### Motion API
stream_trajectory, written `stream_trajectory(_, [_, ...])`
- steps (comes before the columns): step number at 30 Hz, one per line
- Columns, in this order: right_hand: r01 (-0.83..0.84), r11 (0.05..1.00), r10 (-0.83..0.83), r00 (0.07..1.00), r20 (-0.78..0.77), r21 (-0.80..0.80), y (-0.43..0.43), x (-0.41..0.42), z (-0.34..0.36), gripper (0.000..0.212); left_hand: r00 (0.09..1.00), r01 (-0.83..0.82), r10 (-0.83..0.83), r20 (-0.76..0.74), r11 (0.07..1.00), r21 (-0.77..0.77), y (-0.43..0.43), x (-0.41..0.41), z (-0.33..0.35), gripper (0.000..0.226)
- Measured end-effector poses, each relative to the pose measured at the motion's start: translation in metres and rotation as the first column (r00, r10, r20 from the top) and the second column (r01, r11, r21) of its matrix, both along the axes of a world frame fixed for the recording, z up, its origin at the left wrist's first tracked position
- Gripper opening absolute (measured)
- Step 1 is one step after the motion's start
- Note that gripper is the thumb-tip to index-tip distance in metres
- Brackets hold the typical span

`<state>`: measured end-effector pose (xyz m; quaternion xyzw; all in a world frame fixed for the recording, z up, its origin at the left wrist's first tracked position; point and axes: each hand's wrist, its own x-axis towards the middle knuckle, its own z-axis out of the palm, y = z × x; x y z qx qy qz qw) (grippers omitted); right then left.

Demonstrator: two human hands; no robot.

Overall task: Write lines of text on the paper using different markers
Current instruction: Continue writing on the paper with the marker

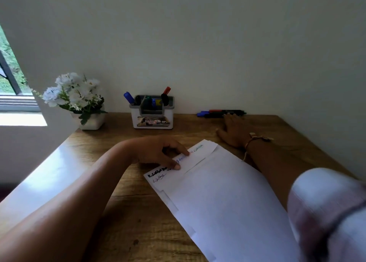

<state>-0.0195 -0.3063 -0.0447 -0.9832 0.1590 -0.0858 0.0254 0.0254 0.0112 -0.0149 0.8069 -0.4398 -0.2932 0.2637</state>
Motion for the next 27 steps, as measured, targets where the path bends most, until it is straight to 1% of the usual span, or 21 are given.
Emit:
stream_trajectory(2, [0.002,1.0,-0.002,1.0,-0.006,0.003,-0.004,0.007,0.0,0.079,1.0,0.007,-0.007,0.002,1.0,-0.007,0.0,0.001,0.0,0.044])
stream_trajectory(4, [-0.004,0.999,0.004,1.0,0.012,0.045,-0.007,0.012,-0.001,0.081,1.0,0.01,-0.01,0.009,1.0,-0.005,0.0,0.001,0.0,0.044])
stream_trajectory(5, [-0.002,0.999,0.001,1.0,0.028,0.04,-0.007,0.012,-0.002,0.081,1.0,0.012,-0.012,0.016,1.0,0.0,0.0,0.001,0.0,0.044])
stream_trajectory(9, [-0.002,0.998,0.01,0.991,0.131,-0.063,-0.007,0.013,-0.006,0.079,1.0,0.011,-0.011,0.029,1.0,0.006,0.0,0.001,-0.001,0.044])
stream_trajectory(13, [-0.009,1.0,0.01,0.999,0.043,-0.018,-0.009,0.02,-0.006,0.079,1.0,0.013,-0.013,-0.001,1.0,0.0,0.0,0.0,-0.001,0.044])
stream_trajectory(15, [-0.006,1.0,0.005,1.0,0.025,0.026,-0.011,0.024,-0.005,0.079,1.0,0.011,-0.011,-0.014,1.0,-0.009,0.001,0.001,-0.001,0.044])
stream_trajectory(17, [-0.006,0.999,0.005,0.999,0.041,0.035,-0.01,0.024,-0.005,0.078,1.0,0.016,-0.016,-0.012,1.0,-0.011,0.001,0.001,-0.001,0.043])
stream_trajectory(20, [-0.017,1.0,0.02,0.989,0.144,-0.019,-0.007,0.019,-0.003,0.071,1.0,0.014,-0.014,-0.012,1.0,0.005,0.002,0.001,0.0,0.043])
stream_trajectory(22, [-0.002,0.999,0.009,0.982,0.187,-0.037,-0.005,0.015,-0.002,0.068,1.0,0.018,-0.019,0.015,1.0,0.013,0.001,0.0,0.0,0.043])
stream_trajectory(24, [0.006,0.999,0.003,0.984,0.181,-0.049,-0.004,0.013,0.001,0.07,0.999,0.02,-0.021,0.037,1.0,0.02,0.001,0.001,0.0,0.044])
stream_trajectory(27, [-0.006,0.999,0.01,0.99,0.142,-0.031,-0.002,0.013,0.002,0.07,1.0,0.019,-0.019,0.011,1.0,0.011,0.001,0.0,0.0,0.044])
